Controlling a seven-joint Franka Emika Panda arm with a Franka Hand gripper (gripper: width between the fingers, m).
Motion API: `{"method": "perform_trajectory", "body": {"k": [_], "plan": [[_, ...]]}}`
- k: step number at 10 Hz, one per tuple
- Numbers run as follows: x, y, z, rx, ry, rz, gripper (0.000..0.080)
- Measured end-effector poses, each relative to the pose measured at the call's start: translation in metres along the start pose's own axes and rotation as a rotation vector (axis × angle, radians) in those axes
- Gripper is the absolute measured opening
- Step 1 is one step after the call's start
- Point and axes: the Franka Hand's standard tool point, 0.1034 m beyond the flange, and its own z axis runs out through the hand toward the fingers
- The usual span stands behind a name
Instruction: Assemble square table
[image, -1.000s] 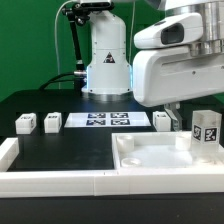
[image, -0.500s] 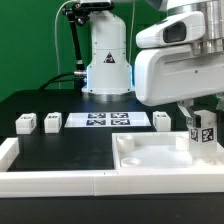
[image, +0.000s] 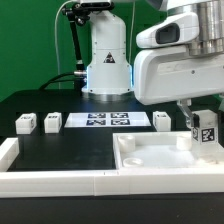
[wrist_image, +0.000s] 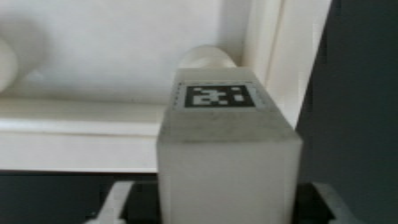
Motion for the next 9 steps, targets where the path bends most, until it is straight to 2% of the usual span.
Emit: {"method": "perform_trajectory", "body": {"k": [6,9], "plan": [[-0.0015,0.0069,0.0020,-0.005,0.006,0.551,0.0291],[-0.0020,0.0071,0.0021,-0.032,0.022,0.885,0.0291]]}}
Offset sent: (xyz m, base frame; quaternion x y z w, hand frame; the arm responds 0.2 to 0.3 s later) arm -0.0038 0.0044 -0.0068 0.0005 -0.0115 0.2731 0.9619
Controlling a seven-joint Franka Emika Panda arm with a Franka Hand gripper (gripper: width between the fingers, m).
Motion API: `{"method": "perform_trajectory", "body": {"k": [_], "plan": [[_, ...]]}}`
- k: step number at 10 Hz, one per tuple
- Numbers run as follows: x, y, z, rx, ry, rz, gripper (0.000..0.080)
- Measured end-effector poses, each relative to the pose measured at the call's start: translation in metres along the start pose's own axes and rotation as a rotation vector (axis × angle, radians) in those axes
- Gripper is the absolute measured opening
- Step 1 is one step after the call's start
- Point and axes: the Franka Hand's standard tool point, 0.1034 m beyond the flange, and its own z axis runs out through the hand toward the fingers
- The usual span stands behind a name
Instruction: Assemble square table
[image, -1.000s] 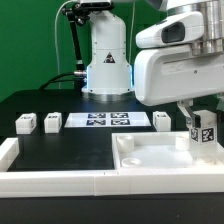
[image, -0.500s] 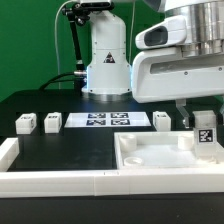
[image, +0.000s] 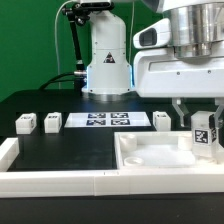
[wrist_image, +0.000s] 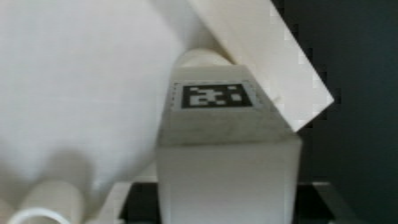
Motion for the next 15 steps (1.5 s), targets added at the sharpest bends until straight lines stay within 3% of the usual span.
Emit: {"method": "perform_trajectory", "body": {"k": [4,7,8,9,11,15], "plan": [[0.0003,0.0035,0.0001,-0.017,0.005,0.254,0.0292],[-0.0002,0.0044,0.0006,-0.019,0.002,0.303,0.0298],[-0.0007,0.0041,0.0007,-0.019,0.002,0.294,0.0490],[-0.0023,0.0031,0.0008,-0.019,0.000,0.218,0.0596],[-0.0046,0.0009,0.0007,-0.016,0.000,0.123,0.0639],[-0.0092,-0.0037,0.0009,-0.004,0.002,-0.287,0.0649]]}}
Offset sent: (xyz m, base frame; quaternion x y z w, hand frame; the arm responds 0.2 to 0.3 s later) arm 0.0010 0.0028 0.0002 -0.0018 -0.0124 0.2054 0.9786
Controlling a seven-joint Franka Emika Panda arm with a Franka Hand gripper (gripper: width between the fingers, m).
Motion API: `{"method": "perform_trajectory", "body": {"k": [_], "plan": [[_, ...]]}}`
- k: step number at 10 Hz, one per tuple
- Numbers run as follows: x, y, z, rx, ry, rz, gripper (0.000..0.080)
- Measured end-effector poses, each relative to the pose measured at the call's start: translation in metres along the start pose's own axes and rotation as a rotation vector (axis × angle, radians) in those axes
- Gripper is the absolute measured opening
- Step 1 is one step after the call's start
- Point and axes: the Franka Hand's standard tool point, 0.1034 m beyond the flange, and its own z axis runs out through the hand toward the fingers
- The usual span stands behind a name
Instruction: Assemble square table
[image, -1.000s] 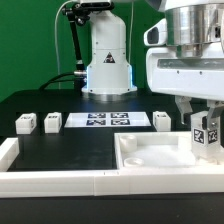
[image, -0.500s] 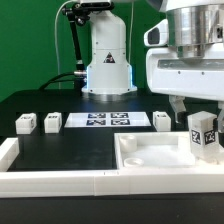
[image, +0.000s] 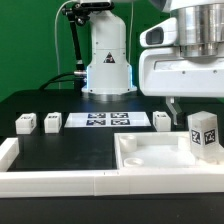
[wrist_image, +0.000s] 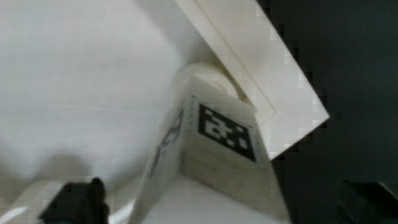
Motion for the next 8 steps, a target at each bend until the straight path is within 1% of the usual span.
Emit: {"method": "perform_trajectory", "body": {"k": [4,6,8], "plan": [[0.0004,0.0006,0.0003,0.000,-0.001,-0.350,0.0649],[0.0000,0.0003,0.0003,0.000,-0.001,-0.486,0.0649],[-0.0007,-0.0006,0.0004,0.000,-0.001,-0.558,0.0649]]}}
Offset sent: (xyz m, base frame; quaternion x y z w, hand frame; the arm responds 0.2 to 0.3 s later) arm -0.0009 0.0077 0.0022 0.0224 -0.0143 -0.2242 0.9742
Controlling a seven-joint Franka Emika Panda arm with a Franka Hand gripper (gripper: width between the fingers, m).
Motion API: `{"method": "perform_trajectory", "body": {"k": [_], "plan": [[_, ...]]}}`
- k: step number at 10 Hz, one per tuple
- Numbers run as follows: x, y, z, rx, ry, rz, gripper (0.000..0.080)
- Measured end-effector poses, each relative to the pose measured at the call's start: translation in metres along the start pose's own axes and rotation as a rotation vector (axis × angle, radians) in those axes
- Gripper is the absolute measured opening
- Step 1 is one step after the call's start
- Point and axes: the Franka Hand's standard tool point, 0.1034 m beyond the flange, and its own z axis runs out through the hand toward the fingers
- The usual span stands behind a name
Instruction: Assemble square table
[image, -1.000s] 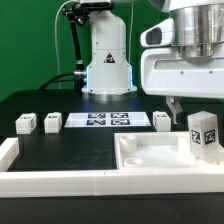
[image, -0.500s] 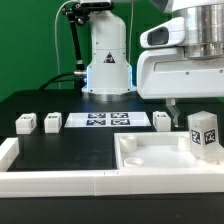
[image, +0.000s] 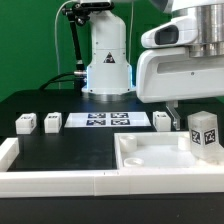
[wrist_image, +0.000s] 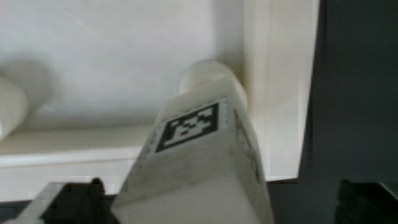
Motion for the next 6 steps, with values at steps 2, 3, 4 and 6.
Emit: {"method": "perform_trajectory", "body": {"k": [2,3,4,6], "plan": [[0.0000,0.0000,0.0000,-0.002,0.000,-0.112,0.0649],[0.0000,0.0001,0.0000,-0.002,0.000,-0.112,0.0636],[0.0000,0.0002,0.0000,-0.002,0.000,-0.111,0.0636],[0.0000,0.0003,0.0000,-0.002,0.000,-0.110,0.0285]]}}
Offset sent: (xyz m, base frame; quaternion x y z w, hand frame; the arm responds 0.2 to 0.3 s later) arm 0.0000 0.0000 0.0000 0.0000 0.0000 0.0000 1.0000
